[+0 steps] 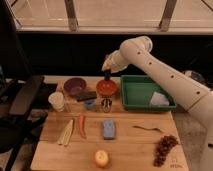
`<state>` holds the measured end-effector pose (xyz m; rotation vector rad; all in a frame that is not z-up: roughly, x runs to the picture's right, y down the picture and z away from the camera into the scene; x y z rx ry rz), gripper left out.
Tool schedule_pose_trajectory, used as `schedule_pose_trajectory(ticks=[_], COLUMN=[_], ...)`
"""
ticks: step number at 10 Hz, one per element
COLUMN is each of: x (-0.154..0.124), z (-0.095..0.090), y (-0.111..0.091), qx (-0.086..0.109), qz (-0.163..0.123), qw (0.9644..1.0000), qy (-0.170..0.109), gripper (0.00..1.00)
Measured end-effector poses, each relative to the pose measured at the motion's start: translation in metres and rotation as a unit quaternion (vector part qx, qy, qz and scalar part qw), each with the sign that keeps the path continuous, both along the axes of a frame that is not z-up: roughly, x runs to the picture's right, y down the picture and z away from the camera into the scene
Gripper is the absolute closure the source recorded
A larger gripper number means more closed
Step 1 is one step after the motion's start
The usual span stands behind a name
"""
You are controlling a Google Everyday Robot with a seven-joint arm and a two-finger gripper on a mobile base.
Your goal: Place brush in red bowl
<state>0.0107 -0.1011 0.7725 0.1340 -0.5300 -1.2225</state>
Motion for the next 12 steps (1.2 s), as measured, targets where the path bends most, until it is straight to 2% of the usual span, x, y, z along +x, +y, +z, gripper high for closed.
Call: schedule_pose_trajectory(ticks=[1, 3, 5, 10, 12], x=[-0.013, -0.022, -0.026, -0.014, -0.006], z=[0.000, 0.001, 0.010, 0.038, 0.051], y=[0.013, 0.033, 0.059, 0.098, 0.110], qx=[-0.011, -0.029, -0.056, -0.113, -0.139], qz=[-0.010, -0.020, -0.023, -0.018, -0.016], qw=[0.9996, 0.9985, 0.9968, 0.9925, 0.9896], qy=[-0.023, -0.042, -0.053, -0.042, -0.033], gripper=[1.00, 1.00, 1.00, 1.00, 0.95])
